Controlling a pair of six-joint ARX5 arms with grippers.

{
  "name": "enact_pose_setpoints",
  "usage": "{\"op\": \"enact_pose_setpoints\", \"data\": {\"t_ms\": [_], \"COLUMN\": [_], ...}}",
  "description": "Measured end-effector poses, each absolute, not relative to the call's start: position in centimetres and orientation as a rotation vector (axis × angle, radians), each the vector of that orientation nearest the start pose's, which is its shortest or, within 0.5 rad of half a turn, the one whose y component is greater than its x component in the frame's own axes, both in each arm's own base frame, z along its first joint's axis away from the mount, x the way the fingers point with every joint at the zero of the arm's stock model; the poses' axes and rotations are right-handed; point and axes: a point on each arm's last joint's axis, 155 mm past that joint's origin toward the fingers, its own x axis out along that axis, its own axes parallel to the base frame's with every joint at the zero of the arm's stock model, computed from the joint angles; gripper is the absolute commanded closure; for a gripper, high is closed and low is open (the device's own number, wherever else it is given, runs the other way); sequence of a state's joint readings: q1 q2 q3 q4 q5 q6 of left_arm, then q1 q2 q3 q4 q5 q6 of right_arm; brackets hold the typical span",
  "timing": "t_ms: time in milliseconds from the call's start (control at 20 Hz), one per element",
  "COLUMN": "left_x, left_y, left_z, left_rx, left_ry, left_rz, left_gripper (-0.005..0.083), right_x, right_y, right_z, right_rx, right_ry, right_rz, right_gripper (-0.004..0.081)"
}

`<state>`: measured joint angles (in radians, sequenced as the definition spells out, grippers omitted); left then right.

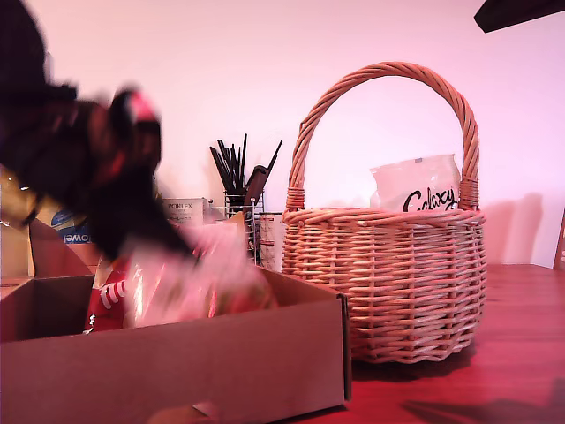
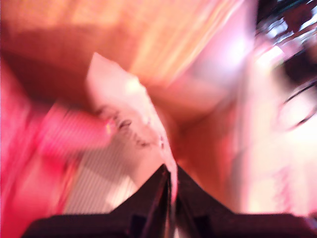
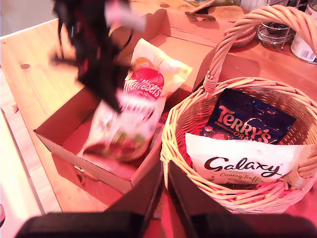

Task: Move the bags of Easter eggs from the cardboard box on the left into the woven basket on the right side.

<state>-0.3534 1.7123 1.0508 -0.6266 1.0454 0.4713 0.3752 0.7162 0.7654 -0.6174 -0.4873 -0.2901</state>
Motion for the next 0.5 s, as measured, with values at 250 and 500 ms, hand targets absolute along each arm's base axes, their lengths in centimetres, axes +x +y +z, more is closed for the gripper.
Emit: {"op": "enact_pose_setpoints", "data": {"t_ms": [250,500], "left_x": [26.4,26.0], "left_y": [-27.2,-27.1], "left_z": [13.8,14.0], "left_rx": [-0.156,-0.180], "left_ry": [0.927,0.948], "left_rz": [-1.486,-1.493], "left_gripper": [0.0797,0.0797], "right_x": [20.7,20.6], "right_y": [17.4,17.6], "right_z": [22.5,22.6], "right_rx": [-0.232,-0.232], "right_ry": [0.459,0.455], "right_rz": [0.917,0.923], "right_gripper": [0.0783,0.0783]}}
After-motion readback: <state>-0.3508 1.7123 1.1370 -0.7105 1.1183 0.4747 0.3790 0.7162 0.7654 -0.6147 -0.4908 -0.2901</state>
